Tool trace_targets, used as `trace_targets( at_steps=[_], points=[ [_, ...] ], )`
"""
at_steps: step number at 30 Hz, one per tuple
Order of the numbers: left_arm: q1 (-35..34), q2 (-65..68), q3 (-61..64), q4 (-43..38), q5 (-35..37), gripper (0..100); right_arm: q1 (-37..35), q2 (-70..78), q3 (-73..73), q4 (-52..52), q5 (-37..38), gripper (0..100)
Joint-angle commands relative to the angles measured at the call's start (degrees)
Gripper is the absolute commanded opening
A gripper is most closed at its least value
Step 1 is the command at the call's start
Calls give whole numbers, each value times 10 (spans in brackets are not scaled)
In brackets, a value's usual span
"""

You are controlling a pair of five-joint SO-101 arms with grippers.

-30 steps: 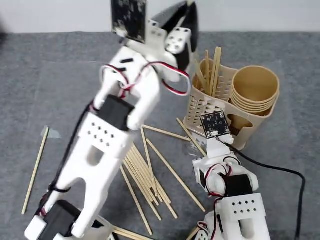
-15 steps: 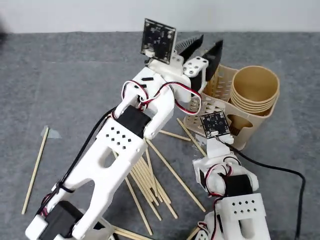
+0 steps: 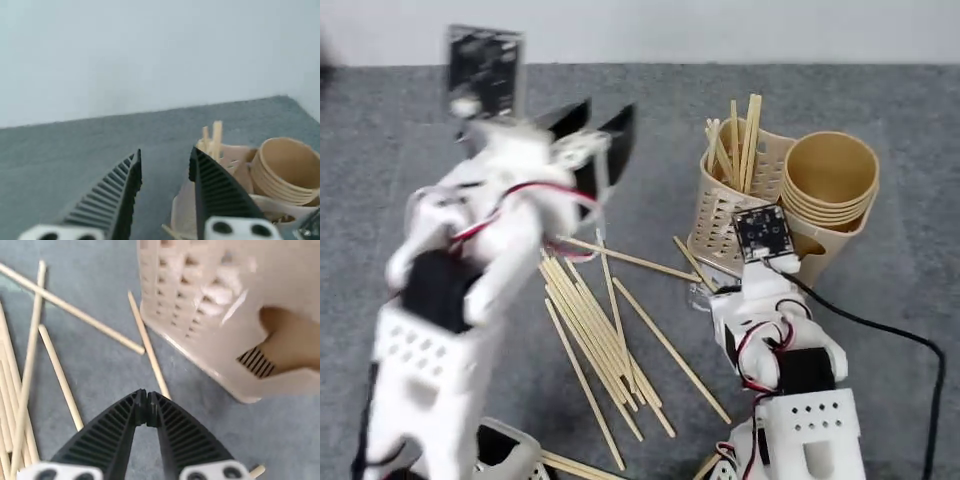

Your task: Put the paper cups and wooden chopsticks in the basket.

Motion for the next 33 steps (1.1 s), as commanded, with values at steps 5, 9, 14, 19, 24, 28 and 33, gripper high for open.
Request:
trace_targets(
  at_steps=[5, 9, 14, 19, 24, 28, 33],
  points=[
    [-72, -108, -8, 114, -76, 13, -95, -4, -43, -10, 28, 16],
    [-122, -164, 69, 140, -97, 14, -160, 8, -45, -7, 25, 16],
    [-207, -241, 225, 90, -97, 14, -219, 116, -101, -6, -12, 17],
    [-272, -331, 397, 4, -98, 14, -265, 275, -183, -6, -61, 78],
    [-295, -413, 539, -67, -125, 15, -283, 401, -251, -9, -85, 135],
    [-295, -463, 620, -97, -127, 15, -296, 483, -307, -12, -88, 137],
    [-295, -502, 690, -123, -127, 15, -303, 567, -372, -10, -117, 137]
  ],
)
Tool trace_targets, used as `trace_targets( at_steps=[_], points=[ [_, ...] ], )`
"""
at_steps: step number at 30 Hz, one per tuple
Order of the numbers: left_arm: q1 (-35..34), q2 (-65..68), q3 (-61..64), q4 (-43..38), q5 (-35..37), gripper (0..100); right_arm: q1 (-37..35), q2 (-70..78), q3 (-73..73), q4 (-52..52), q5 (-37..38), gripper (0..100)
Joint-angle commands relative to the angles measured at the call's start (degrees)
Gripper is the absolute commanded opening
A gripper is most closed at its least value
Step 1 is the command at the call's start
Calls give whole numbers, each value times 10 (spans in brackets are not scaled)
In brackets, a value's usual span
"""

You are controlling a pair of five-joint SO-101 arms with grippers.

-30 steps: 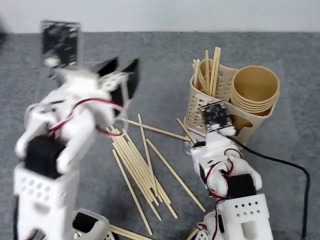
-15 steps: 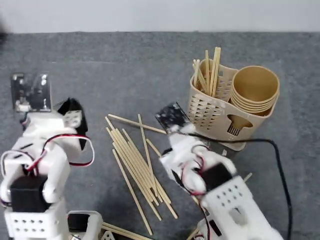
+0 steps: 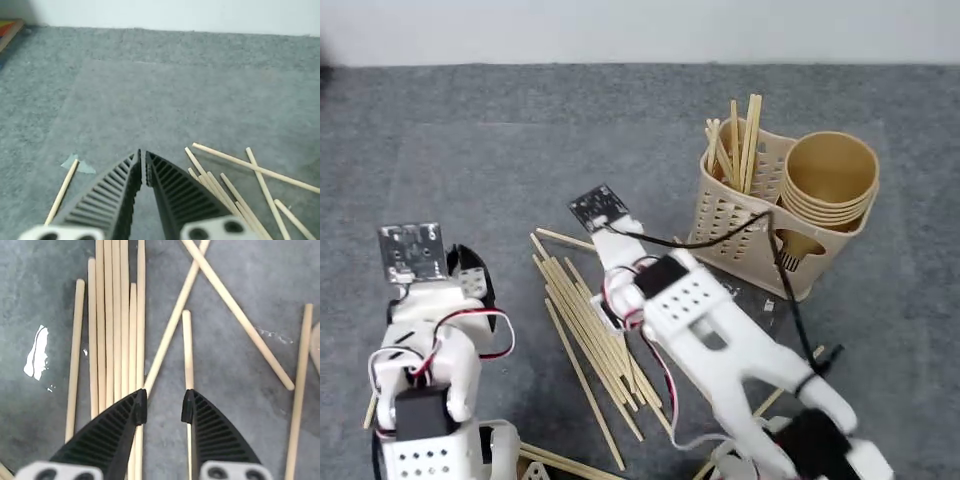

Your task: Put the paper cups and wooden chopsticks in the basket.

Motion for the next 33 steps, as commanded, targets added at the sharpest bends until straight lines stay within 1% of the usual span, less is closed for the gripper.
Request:
trace_targets(
  at_steps=[1, 10, 18, 22, 24, 28, 32, 33],
  points=[
    [-5, -29, 26, -27, -6, 15, -7, 43, -66, -10, -13, 138],
    [-5, -56, 79, -27, -5, 15, -4, 179, -161, -10, -13, 138],
    [-6, -115, 130, -24, -5, 15, 22, 294, -252, -7, -11, 141],
    [-6, -157, 150, -21, -5, 15, 26, 335, -268, -5, -10, 217],
    [-6, -179, 153, -2, -8, 15, 26, 344, -268, -5, -10, 231],
    [-6, -229, 155, 35, -9, 15, 26, 352, -267, -5, -9, 191],
    [-4, -233, 155, 42, -10, 15, 26, 352, -265, -4, -6, 96],
    [-4, -232, 155, 42, -10, 15, 26, 353, -265, -4, 4, 69]
  ],
)
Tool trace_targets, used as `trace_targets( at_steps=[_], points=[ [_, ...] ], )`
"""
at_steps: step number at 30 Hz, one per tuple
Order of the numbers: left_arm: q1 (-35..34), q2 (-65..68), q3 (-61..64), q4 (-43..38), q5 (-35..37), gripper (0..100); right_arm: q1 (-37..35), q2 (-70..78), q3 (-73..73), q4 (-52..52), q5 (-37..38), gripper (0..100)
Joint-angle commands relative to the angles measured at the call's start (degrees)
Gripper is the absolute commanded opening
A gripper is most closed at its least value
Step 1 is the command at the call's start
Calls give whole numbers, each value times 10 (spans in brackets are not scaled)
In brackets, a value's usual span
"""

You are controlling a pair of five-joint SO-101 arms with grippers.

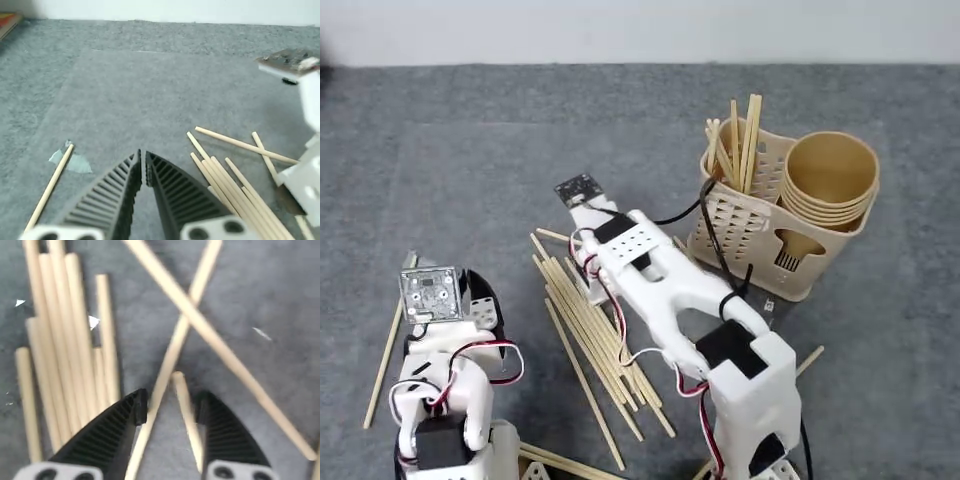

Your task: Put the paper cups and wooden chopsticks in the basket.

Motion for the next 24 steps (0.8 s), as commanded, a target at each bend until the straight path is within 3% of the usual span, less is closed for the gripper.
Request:
trace_targets(
  at_steps=[1, 3, 11, 24],
  points=[
    [0, -9, -5, 3, -6, 15, 0, 2, -7, -3, 24, 42],
    [0, -9, -5, 3, -6, 15, 0, 1, 0, -4, 40, 5],
    [0, -9, -5, 4, -6, 15, 12, -41, 1, 0, 47, 8],
    [1, -9, -4, 4, -6, 15, 7, -254, -1, 135, 113, 8]
  ],
)
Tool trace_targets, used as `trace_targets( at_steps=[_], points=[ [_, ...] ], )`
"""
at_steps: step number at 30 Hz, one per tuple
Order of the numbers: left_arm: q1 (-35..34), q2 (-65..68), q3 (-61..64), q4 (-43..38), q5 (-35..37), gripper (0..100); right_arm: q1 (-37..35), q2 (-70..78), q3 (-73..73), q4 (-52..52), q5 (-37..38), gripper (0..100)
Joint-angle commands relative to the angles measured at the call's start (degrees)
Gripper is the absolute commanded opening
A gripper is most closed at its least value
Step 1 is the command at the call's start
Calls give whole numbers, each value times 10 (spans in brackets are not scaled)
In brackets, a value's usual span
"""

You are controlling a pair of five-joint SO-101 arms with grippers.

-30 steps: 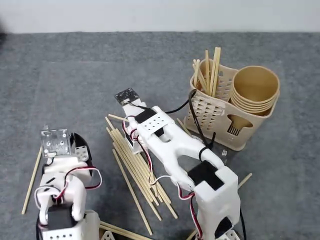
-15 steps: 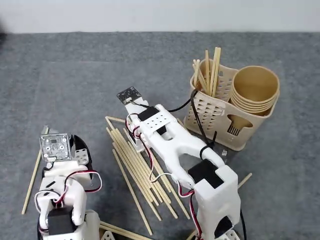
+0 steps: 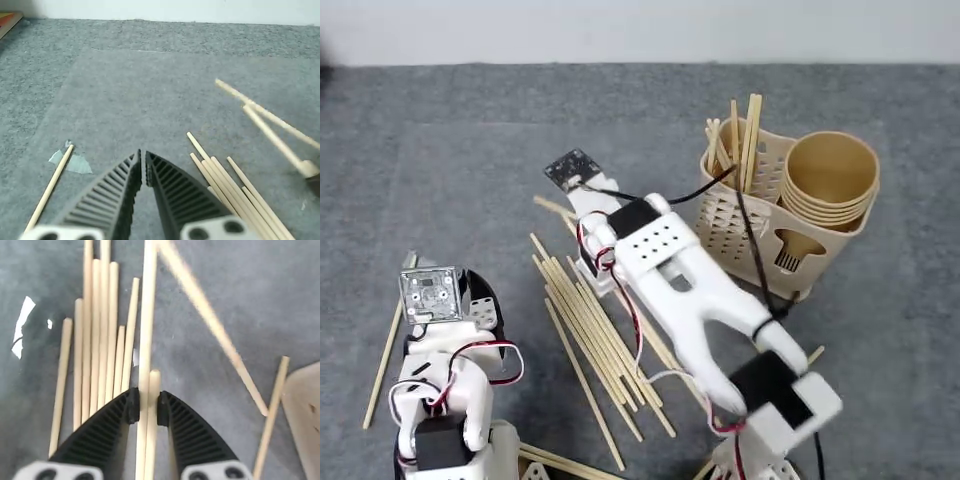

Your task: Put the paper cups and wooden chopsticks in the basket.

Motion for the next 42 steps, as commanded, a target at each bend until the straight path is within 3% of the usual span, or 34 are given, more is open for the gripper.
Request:
trace_targets(
  at_steps=[1, 8, 15, 22, 35, 42],
  points=[
    [0, -8, -4, 3, -6, 15, 5, -80, -4, 34, 14, 8],
    [0, -8, -4, 3, -6, 15, 8, -165, -26, 48, 14, 8],
    [0, -8, 0, 2, -6, 16, 20, -233, -146, 95, 37, 8],
    [0, -8, 0, 2, -6, 17, 111, -245, -335, 109, 38, 8],
    [1, -8, 1, 2, -6, 17, 243, -247, -389, -153, 34, 8],
    [1, -8, 1, 2, -6, 17, 286, -252, -319, -272, 33, 8]
  ],
)
